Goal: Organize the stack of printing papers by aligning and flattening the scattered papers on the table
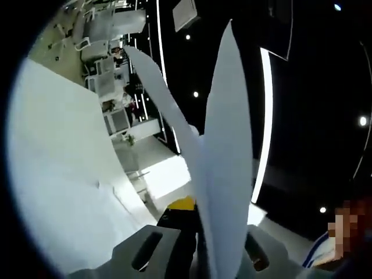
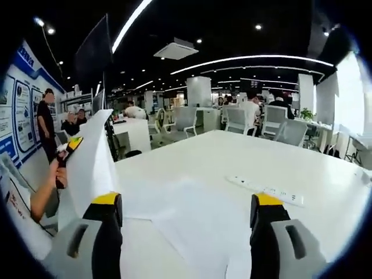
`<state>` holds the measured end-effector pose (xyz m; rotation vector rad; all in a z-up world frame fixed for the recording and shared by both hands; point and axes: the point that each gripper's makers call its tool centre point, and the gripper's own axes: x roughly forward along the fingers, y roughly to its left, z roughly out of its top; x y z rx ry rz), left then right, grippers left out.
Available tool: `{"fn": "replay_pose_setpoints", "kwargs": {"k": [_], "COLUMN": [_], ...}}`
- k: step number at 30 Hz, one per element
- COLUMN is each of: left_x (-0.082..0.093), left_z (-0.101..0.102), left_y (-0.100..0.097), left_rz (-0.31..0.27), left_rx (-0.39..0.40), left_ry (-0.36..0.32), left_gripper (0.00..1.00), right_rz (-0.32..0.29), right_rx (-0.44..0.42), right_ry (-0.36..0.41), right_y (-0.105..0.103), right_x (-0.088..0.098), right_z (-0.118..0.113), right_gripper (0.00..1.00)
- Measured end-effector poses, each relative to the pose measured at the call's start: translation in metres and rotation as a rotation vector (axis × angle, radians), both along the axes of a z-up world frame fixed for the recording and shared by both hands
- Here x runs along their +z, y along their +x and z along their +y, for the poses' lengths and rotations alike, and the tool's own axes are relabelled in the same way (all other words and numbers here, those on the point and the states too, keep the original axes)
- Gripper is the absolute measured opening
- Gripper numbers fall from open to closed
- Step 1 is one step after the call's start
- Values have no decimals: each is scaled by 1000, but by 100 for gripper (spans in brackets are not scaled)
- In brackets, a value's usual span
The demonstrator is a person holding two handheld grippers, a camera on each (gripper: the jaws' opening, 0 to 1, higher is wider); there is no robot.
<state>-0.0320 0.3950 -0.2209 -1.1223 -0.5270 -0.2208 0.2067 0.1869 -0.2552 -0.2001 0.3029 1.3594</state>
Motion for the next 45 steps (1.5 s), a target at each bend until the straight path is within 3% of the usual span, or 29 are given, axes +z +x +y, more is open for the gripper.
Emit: {"fn": "replay_pose_setpoints", "kwargs": {"k": [6,12,17,20,28,32,36,45], "left_x": [-10,-13,-27,-36,-55,-67,-82,-101], "left_z": [3,0,-3,-5,-12,-12,-11,-14], "left_y": [-1,0,9,13,23,25,28,35], "left_rz": [33,97,216,268,320,348,374,387], "left_rx": [15,56,83,78,85,81,66,40], "left_ry": [23,147,304,358,480,525,528,557], "left_gripper": [6,6,6,6,6,6,6,6], "right_rz": [9,-11,-5,0,20,15,6,-3], "right_rx": [-41,-100,-142,-172,-227,-248,-259,-274], "right_ry": [-7,-46,-69,-81,-119,-138,-148,-138], "right_y": [3,6,11,15,23,27,30,35], "right_x": [3,3,1,-3,-14,-14,-10,-7], "right_z": [-23,-43,-62,-75,-109,-127,-137,-139], "right_gripper": [86,86,86,86,86,86,86,86]}}
